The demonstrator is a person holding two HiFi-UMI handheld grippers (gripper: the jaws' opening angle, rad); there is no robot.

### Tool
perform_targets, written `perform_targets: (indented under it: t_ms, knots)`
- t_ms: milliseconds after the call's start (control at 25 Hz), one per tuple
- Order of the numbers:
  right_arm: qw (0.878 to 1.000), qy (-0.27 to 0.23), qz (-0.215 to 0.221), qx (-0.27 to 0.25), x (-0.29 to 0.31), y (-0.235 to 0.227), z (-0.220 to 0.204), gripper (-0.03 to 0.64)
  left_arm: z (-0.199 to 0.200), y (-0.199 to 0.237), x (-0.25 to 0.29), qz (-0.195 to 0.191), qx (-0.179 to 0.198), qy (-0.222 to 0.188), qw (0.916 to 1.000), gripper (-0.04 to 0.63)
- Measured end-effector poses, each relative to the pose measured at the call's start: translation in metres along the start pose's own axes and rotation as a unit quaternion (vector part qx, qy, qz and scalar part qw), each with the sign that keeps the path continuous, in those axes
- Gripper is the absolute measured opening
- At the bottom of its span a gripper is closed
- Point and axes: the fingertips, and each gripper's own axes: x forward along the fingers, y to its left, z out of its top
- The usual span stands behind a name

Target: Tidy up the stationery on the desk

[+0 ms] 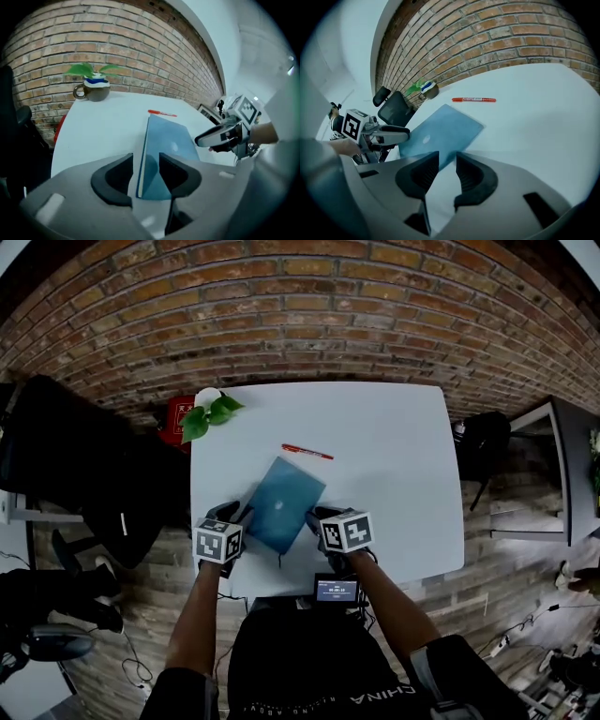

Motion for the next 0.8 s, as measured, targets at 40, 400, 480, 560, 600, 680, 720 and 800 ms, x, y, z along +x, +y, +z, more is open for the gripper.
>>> perform_targets:
  t_ms: [40, 400, 480, 560, 600, 680, 720, 800]
  knots:
    - [1.0, 0.001, 0.001, 0.002, 0.001, 0.0, -0.001, 0.126, -0.003, -0.001, 0.004, -0.004, 0.009, 0.016, 0.9998, 0.163]
    - [1.0, -0.007, -0.003, 0.019, 0.002, -0.005, -0.005, 0.132, -0.016, -0.024, 0.015, -0.035, -0.013, 0.034, 0.9987, 0.155]
    - [1.0, -0.012, -0.011, 0.019, 0.0, -0.009, -0.004, 0.135, -0.02, -0.032, 0.016, -0.039, -0.014, 0.036, 0.9985, 0.155]
    - [0.999, -0.017, -0.019, 0.022, -0.004, -0.016, -0.004, 0.138, -0.023, -0.043, 0.018, -0.05, -0.017, 0.039, 0.9979, 0.155]
    - [0.999, -0.02, -0.022, 0.024, -0.006, -0.02, -0.003, 0.138, -0.025, -0.049, 0.018, -0.056, -0.017, 0.041, 0.9974, 0.156]
    - [0.999, -0.025, -0.029, 0.028, -0.01, -0.027, -0.002, 0.14, -0.029, -0.063, 0.019, -0.069, -0.017, 0.046, 0.9964, 0.156]
    - [0.999, -0.027, -0.033, 0.029, -0.012, -0.031, -0.002, 0.141, -0.031, -0.07, 0.02, -0.076, -0.019, 0.048, 0.9958, 0.156]
    - [0.998, -0.033, -0.041, 0.033, -0.017, -0.038, -0.001, 0.144, -0.034, -0.083, 0.022, -0.088, -0.023, 0.05, 0.9946, 0.155]
